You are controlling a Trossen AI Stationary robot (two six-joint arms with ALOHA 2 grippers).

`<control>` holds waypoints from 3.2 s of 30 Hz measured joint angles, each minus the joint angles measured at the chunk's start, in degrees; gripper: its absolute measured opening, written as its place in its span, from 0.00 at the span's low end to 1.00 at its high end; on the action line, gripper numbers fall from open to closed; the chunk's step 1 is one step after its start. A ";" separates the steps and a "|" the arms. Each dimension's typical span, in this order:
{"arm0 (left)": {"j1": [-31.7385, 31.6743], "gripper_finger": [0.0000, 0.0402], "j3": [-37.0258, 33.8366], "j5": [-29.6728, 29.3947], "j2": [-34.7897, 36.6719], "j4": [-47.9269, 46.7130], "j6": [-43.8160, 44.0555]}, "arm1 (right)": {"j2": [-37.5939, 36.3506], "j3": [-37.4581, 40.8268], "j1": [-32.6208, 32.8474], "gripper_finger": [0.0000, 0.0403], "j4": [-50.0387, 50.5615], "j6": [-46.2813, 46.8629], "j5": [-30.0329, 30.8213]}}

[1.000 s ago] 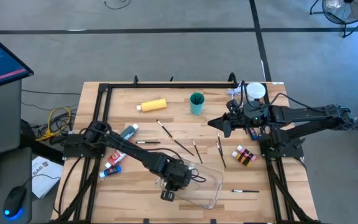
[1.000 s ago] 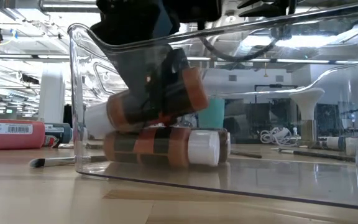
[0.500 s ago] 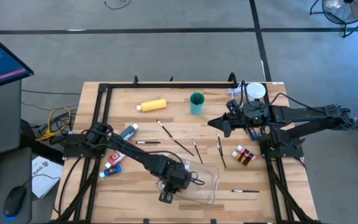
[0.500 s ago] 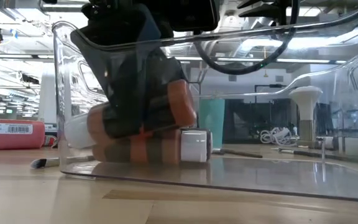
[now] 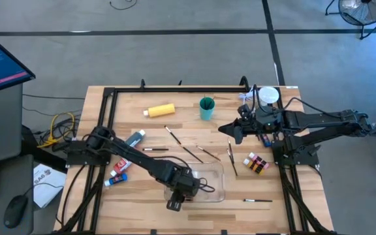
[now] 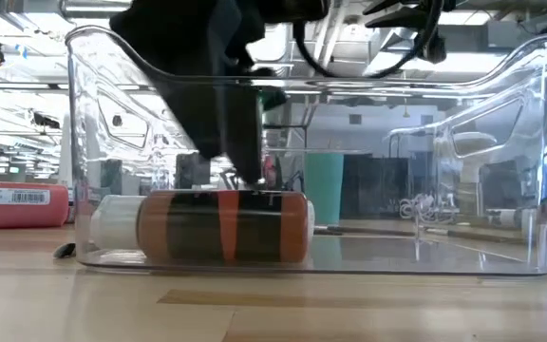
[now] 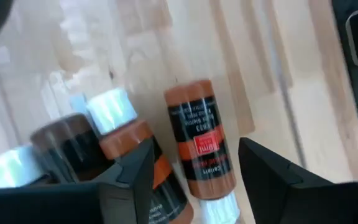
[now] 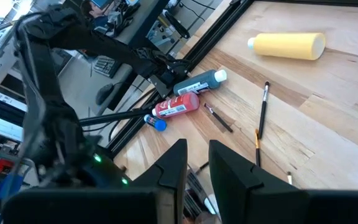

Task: Pick & Place Paint Supplies
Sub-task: Adjust the paint bottles in the transparent bin

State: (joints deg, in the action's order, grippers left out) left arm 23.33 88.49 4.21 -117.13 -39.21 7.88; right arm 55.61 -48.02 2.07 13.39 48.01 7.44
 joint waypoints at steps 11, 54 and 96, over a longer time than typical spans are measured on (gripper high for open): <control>-3.31 0.27 0.11 -2.71 2.00 4.29 -2.69 | 0.00 0.01 0.00 0.15 0.88 -0.20 0.00; -6.54 0.00 0.26 5.78 -3.01 3.95 -3.21 | 0.00 0.01 0.00 0.15 2.89 0.02 0.09; -7.71 0.00 0.43 -1.37 -3.11 1.16 -7.42 | 0.00 0.00 0.07 0.15 2.89 0.00 0.07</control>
State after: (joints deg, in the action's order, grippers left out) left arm 15.63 88.92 2.84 -120.25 -38.05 0.47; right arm 55.61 -48.02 2.13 16.27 48.01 7.51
